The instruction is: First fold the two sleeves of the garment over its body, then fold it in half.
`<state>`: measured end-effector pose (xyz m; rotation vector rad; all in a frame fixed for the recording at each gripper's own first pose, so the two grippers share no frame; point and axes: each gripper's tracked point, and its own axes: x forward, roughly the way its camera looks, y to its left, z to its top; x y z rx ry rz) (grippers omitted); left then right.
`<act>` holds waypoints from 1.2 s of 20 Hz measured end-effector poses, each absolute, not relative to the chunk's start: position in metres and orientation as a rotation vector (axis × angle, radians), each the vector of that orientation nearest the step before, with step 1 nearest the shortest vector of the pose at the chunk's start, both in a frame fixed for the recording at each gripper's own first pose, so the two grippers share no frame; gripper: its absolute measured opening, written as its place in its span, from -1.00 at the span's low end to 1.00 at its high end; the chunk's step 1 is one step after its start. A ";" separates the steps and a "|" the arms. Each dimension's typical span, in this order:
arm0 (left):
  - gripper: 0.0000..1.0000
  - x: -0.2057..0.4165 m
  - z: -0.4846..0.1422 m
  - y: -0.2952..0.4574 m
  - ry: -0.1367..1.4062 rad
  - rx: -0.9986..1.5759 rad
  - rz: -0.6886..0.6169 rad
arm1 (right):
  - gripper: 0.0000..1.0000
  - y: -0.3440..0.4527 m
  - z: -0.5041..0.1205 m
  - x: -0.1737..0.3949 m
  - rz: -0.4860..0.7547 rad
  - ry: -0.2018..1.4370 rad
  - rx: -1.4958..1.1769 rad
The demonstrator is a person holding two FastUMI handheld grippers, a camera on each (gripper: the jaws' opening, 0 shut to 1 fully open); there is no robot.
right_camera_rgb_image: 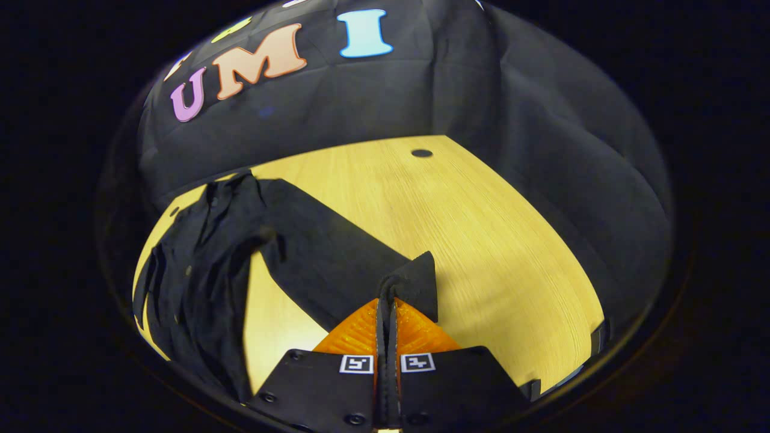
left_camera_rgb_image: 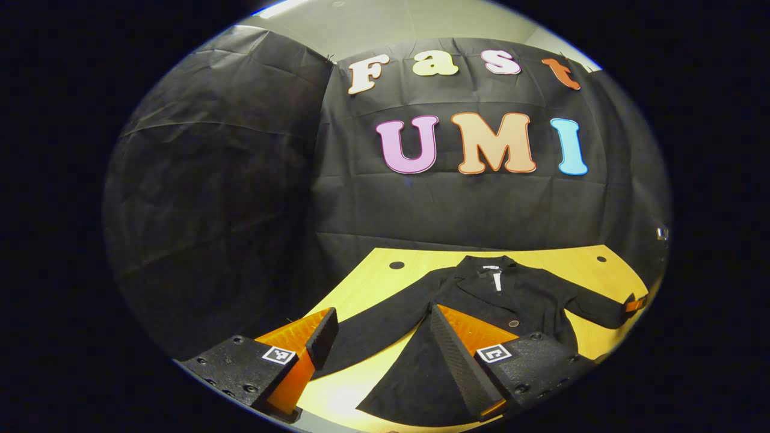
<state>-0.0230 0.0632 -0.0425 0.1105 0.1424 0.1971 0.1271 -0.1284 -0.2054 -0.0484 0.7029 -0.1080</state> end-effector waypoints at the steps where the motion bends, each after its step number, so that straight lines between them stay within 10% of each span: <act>1: 0.89 -0.021 -0.044 0.066 0.145 0.108 0.192 | -0.95 -0.118 -0.193 0.136 -0.098 0.681 -0.069; 24: 0.89 0.008 -0.056 0.134 0.190 0.008 0.206 | -0.96 0.225 -0.121 0.260 0.318 0.524 -0.134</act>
